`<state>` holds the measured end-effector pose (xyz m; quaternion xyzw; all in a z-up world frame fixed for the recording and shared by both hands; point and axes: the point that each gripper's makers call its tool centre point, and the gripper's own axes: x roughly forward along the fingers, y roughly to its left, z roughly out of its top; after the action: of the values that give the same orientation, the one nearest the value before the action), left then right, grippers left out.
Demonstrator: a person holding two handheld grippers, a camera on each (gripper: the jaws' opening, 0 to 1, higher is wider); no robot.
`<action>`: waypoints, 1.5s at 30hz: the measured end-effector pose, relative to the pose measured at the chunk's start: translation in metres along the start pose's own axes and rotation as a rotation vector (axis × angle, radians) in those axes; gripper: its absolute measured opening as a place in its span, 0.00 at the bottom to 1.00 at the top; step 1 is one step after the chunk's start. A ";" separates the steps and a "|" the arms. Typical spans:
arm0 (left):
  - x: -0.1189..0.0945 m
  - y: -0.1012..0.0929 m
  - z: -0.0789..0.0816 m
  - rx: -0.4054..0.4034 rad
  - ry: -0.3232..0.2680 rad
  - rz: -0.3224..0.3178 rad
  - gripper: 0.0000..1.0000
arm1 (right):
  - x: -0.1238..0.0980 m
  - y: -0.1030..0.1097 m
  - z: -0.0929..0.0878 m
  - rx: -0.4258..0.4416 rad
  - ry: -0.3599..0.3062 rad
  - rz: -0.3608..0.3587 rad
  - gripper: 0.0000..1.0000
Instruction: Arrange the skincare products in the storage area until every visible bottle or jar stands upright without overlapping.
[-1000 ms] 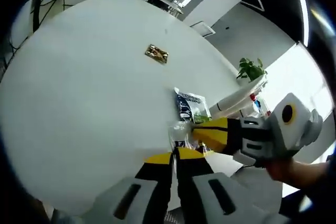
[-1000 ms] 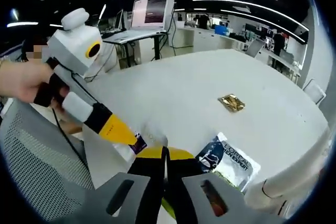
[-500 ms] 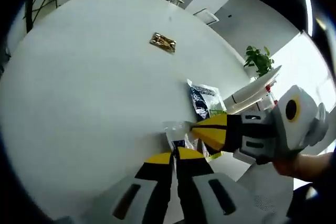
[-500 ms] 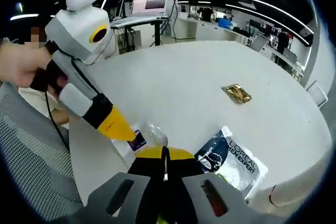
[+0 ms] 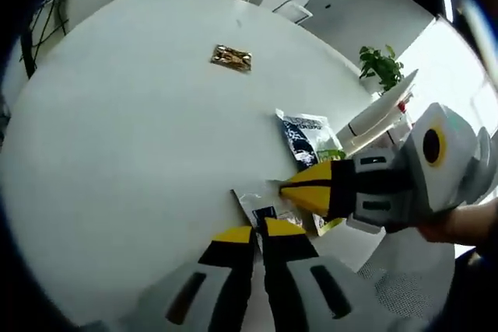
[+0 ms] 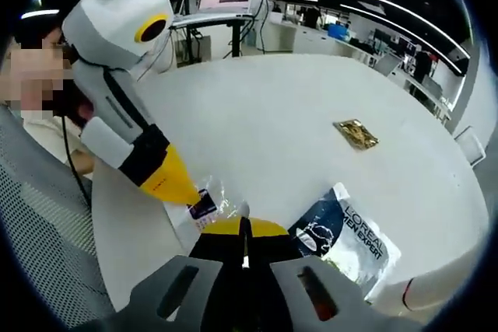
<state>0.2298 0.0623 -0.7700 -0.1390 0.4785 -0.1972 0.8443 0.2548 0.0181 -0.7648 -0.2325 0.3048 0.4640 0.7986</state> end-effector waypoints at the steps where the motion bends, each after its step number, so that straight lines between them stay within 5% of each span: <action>1: -0.001 -0.001 0.001 0.022 -0.004 0.001 0.04 | 0.000 0.000 0.000 0.000 0.000 -0.001 0.01; 9: -0.013 0.016 -0.001 0.314 0.022 0.133 0.15 | 0.003 0.001 0.000 -0.027 -0.006 0.006 0.01; 15: -0.016 -0.011 0.019 0.488 -0.101 0.052 0.14 | 0.003 0.002 0.000 -0.030 -0.011 0.003 0.01; 24: 0.011 -0.017 0.016 0.722 -0.033 0.085 0.13 | 0.003 0.002 0.000 -0.040 -0.003 0.008 0.01; 34: 0.018 -0.017 0.014 0.724 -0.009 0.072 0.11 | 0.003 0.001 0.000 -0.045 -0.009 0.021 0.03; 45: 0.020 -0.016 0.015 0.674 -0.021 0.090 0.11 | -0.018 -0.004 0.009 -0.110 -0.101 -0.021 0.10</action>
<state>0.2485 0.0397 -0.7709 0.1673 0.3834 -0.3053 0.8554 0.2540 0.0109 -0.7454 -0.2552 0.2356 0.4826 0.8040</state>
